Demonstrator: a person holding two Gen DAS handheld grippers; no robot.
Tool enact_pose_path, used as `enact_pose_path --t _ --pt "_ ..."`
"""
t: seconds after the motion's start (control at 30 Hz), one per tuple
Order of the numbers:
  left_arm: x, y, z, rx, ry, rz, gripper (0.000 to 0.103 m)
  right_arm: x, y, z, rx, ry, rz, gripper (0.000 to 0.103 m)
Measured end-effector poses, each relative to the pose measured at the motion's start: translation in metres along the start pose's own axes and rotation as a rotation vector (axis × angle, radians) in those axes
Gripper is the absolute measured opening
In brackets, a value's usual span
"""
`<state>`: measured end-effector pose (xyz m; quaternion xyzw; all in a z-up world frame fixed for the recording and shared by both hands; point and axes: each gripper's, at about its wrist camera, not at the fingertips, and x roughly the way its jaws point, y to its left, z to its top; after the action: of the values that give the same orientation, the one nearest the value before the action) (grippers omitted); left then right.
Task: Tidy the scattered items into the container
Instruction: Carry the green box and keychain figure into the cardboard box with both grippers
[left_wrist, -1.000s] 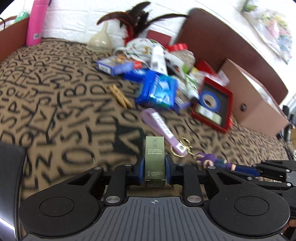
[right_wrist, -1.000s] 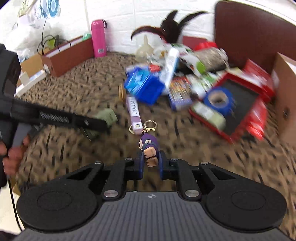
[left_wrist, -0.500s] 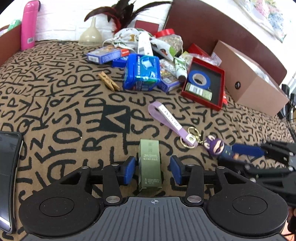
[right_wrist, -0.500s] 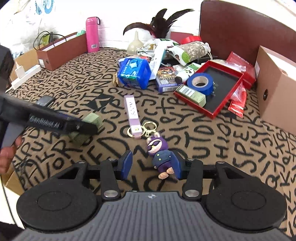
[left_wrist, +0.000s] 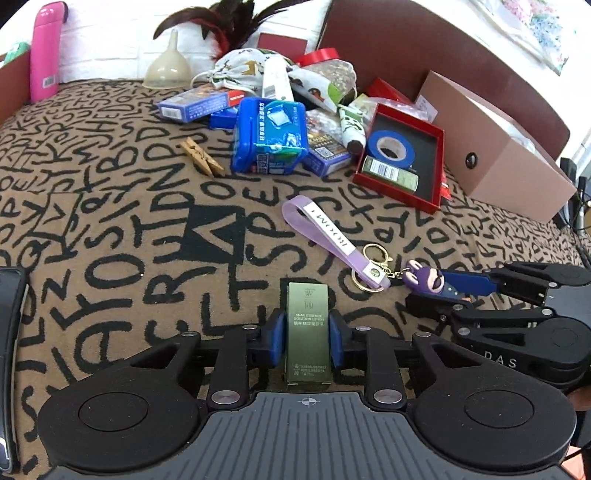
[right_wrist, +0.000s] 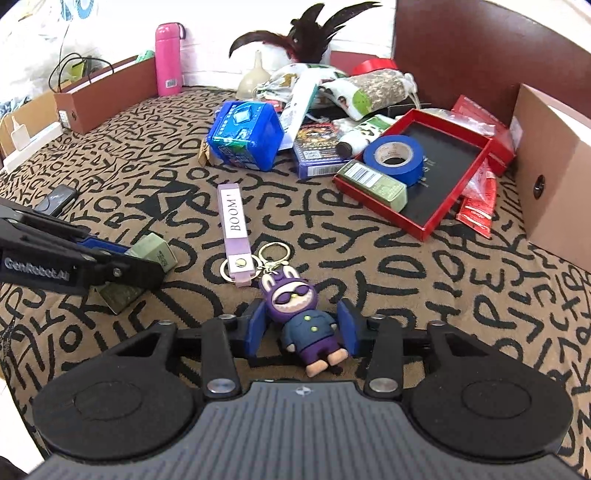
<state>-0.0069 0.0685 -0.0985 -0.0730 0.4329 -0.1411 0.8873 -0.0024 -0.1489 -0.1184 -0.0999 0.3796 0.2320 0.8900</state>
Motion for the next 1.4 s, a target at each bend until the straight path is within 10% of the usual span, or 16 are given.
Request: enact_pose_path --t 0.27,0.33,0.8,1.4 --pt "0.005 -0.012 -0.001 0.06 -0.011 0.031 0.05 0.003 0.01 0.002 -0.032 0.011 0.031 0.045" --pt "0.004 -0.016 -0.002 0.071 -0.005 0.052 0.021 0.002 0.009 0.002 -0.017 0.009 0.035 0.043" --pt "-0.042 -0.065 0.046 0.054 -0.114 -0.127 0.02 -0.075 -0.041 0.008 0.265 -0.2 0.196 0.041" --pt "-0.022 -0.238 0.171 0.269 -0.215 -0.358 0.02 -0.199 -0.177 0.035 0.292 -0.506 -0.132 0.041"
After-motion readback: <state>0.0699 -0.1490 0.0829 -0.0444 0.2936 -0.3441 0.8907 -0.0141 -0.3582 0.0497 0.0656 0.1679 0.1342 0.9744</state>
